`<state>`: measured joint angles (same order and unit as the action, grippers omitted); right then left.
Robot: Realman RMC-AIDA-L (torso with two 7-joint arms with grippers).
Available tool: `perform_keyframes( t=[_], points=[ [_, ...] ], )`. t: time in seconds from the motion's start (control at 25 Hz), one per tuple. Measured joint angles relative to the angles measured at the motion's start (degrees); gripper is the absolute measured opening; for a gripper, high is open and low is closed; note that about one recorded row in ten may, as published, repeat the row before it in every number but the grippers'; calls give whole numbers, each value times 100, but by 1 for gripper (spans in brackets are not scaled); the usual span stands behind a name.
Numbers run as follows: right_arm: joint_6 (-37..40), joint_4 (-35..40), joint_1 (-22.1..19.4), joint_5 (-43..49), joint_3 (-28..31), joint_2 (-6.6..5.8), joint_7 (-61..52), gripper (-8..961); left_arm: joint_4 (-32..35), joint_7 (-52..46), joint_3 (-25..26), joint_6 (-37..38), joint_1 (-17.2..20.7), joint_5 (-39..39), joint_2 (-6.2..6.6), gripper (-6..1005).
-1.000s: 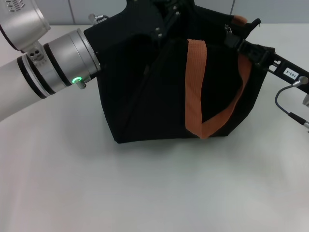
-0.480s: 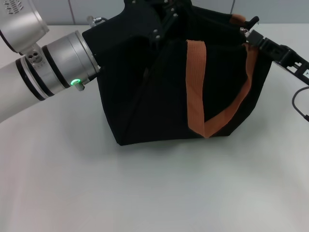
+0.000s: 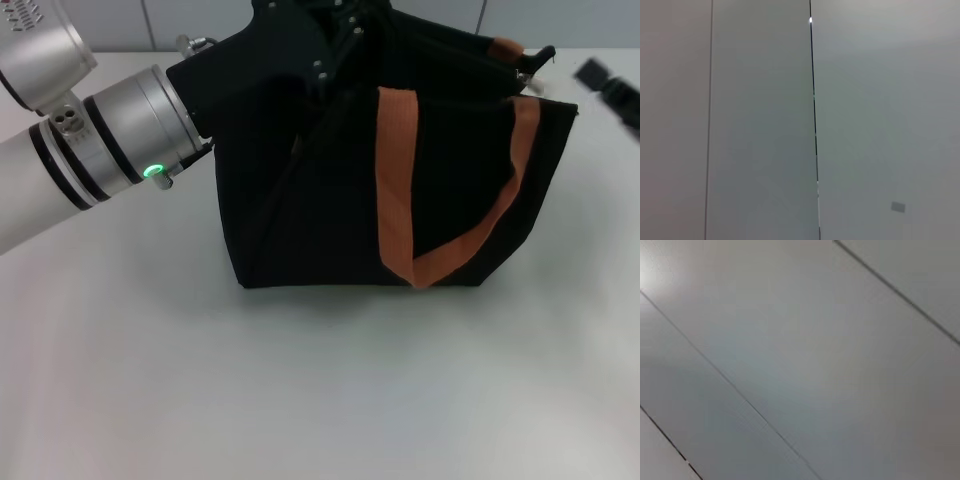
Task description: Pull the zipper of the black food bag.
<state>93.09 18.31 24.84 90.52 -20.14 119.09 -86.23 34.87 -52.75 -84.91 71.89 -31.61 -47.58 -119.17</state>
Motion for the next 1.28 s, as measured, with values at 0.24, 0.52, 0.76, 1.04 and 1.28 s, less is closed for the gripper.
perform_keyframes(
  t=[0.24,0.52,0.76,1.04,1.28],
  points=[
    [916,-149,-336,-654,1,16,1099,47,-66,-6,2,-11,-3,13,0,174],
    [1165,-285,-439,-715,-69,14,1448,334,-41,-266,105,-333,5,37,3,176],
    [1595,-281,-511,-676,-121,5,1587,471,79,-309,209,-329,105,41,22,178],
    [2056,-512,-599,-688,-99,23,2381,679,483,-235,512,-82,506,42,44,367],
    [2076,-457,-599,-354,-172,14,2897,757,744,-265,955,470,957,38,45,582]
  ],
)
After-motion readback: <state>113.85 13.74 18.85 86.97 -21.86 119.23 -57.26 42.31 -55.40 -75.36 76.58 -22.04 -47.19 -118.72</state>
